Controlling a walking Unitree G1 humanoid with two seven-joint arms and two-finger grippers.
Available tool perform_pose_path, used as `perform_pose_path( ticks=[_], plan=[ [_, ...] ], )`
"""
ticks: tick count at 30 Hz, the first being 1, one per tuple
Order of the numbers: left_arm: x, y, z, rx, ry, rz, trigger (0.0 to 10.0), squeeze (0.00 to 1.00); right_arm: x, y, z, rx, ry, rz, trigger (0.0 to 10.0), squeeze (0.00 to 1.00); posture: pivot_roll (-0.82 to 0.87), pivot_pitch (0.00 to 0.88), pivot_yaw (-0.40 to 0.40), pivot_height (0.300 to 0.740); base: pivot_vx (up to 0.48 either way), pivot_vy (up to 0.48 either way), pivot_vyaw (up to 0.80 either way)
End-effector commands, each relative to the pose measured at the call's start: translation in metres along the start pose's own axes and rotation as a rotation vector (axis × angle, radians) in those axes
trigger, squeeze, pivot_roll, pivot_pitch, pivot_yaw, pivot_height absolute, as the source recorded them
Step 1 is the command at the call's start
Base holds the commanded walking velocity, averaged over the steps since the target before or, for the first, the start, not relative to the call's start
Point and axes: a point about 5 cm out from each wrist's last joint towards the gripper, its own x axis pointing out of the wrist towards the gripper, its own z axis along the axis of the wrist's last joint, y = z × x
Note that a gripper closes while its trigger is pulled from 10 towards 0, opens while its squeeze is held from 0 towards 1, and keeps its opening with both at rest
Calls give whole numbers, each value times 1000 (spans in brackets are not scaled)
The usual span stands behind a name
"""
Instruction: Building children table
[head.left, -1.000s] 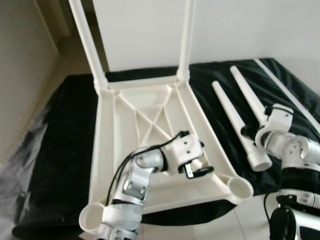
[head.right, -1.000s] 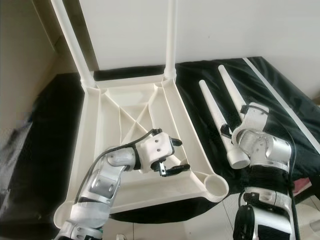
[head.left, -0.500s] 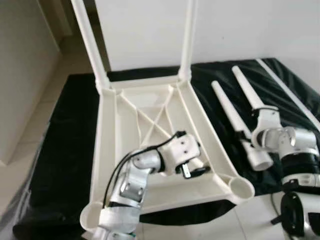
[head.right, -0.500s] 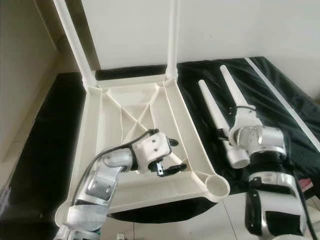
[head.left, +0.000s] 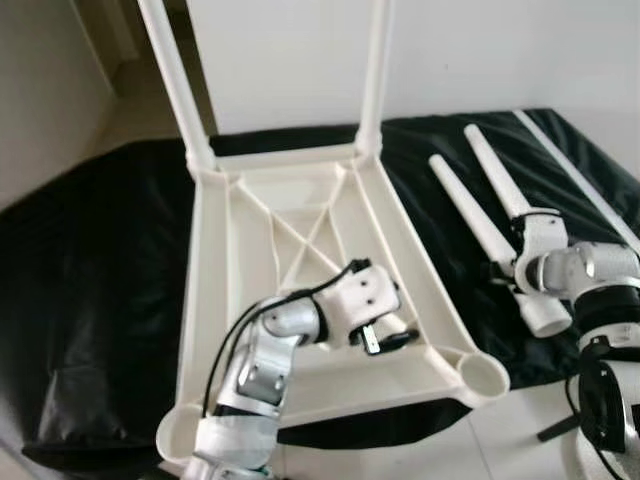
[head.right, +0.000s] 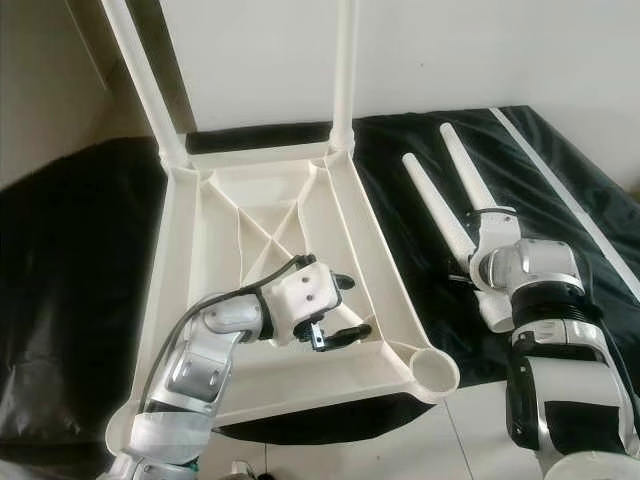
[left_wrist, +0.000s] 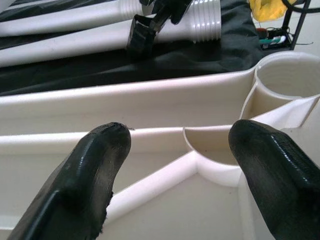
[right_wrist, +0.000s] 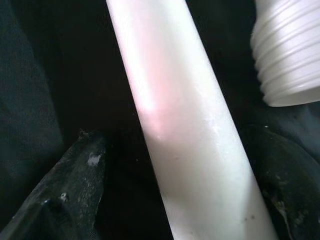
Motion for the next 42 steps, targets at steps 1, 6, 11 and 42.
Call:
perform_pose_path(
  ticks=[1, 6, 11, 42],
  plan=[
    [1, 2, -5, -43, 10, 221, 10000, 0, 7, 0, -17, 7, 84, 16, 10000, 0, 8, 80, -3, 740, 0, 0, 0],
    [1, 3, -6, -42, 15, 227, 10000, 0, 9, 2, -21, -1, 101, 31, 6275, 0, 8, 77, -8, 740, 0, 0, 0],
    [1, 4, -6, -42, 17, 233, 10000, 0, 11, 4, -24, -8, 120, 61, 1843, 0, 7, 75, -8, 740, 0, 0, 0],
    [6, 49, 5, -43, -43, 372, 10000, 0, -8, 28, 35, 5, -462, 152, 10000, 0, -29, 0, 7, 740, 0, 0, 0]
  ],
)
